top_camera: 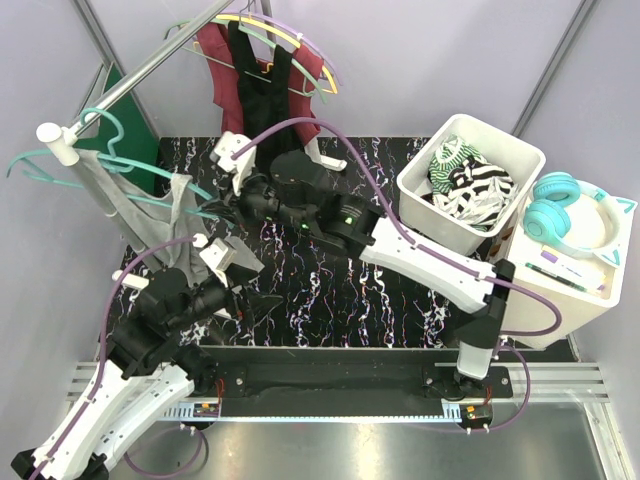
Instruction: Place the tank top on the hanger
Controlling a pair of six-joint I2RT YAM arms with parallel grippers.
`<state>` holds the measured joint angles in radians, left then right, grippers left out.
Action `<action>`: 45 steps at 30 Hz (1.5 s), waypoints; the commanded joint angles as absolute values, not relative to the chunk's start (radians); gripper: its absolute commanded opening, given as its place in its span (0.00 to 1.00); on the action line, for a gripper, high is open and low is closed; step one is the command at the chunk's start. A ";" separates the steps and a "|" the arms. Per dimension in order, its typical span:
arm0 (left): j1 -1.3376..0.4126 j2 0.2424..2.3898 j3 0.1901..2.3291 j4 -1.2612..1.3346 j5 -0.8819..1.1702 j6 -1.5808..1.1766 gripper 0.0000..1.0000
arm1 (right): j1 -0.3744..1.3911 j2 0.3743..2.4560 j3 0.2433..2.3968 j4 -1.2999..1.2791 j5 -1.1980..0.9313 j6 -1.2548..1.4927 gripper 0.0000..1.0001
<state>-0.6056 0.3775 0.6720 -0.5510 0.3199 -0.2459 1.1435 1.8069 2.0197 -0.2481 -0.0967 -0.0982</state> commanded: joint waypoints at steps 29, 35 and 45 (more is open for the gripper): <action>-0.601 0.373 0.675 -0.505 0.318 -0.236 0.97 | 1.164 1.951 2.283 -0.324 -0.083 -0.091 0.52; -0.603 0.374 0.678 -0.509 0.302 -0.239 0.99 | 1.164 1.925 2.264 -0.324 -0.061 -0.092 1.00; -0.603 0.353 0.684 -0.540 0.152 -0.259 0.99 | 1.164 1.795 2.124 -0.256 -0.005 -0.049 1.00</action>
